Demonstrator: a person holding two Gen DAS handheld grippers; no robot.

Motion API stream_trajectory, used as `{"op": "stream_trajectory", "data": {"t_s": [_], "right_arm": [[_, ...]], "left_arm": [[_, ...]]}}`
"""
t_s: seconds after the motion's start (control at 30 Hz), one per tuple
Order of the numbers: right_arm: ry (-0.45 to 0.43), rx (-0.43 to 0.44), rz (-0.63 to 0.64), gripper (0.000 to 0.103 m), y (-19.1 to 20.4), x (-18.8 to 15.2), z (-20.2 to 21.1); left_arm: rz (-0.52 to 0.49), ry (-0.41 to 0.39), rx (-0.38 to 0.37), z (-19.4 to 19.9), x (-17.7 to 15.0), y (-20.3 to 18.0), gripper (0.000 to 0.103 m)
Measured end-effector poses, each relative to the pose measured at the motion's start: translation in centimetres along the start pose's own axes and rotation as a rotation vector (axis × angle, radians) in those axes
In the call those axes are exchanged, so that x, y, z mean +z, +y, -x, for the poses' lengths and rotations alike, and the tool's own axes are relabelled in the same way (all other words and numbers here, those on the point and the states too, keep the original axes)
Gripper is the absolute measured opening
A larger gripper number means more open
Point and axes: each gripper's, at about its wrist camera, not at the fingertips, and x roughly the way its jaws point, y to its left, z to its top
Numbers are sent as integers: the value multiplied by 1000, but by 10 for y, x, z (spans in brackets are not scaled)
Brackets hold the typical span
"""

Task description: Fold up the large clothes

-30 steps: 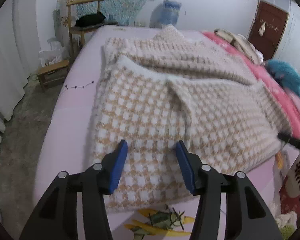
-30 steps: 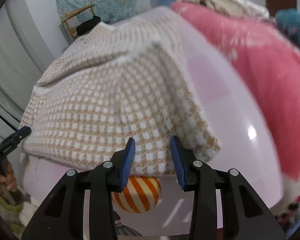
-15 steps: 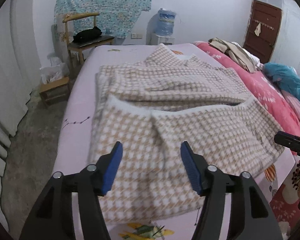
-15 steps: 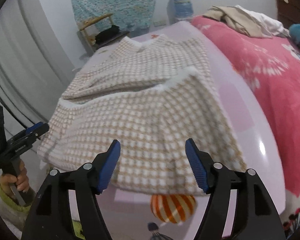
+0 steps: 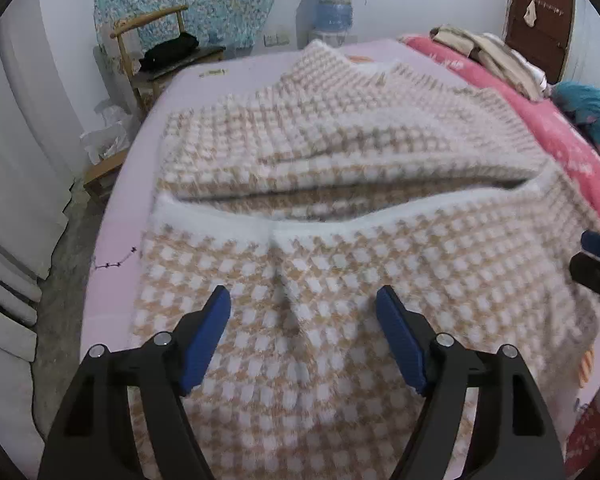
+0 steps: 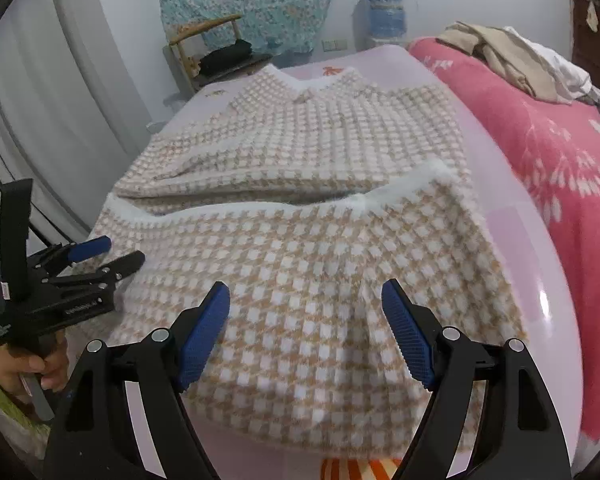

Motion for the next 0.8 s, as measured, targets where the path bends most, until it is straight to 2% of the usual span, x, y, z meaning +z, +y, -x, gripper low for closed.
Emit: {"op": "stream_trajectory", "data": {"t_s": [0.13, 0.2, 0.8], "right_arm": [[59, -21, 2, 75, -2, -3, -24], [55, -1, -27, 76, -7, -5, -29], [51, 27, -60, 78, -8, 5, -16]], "left_arm": [[20, -6, 1, -5, -2, 3, 81], [25, -6, 2, -5, -3, 4, 83], [49, 17, 31, -8, 0, 6, 93]]}}
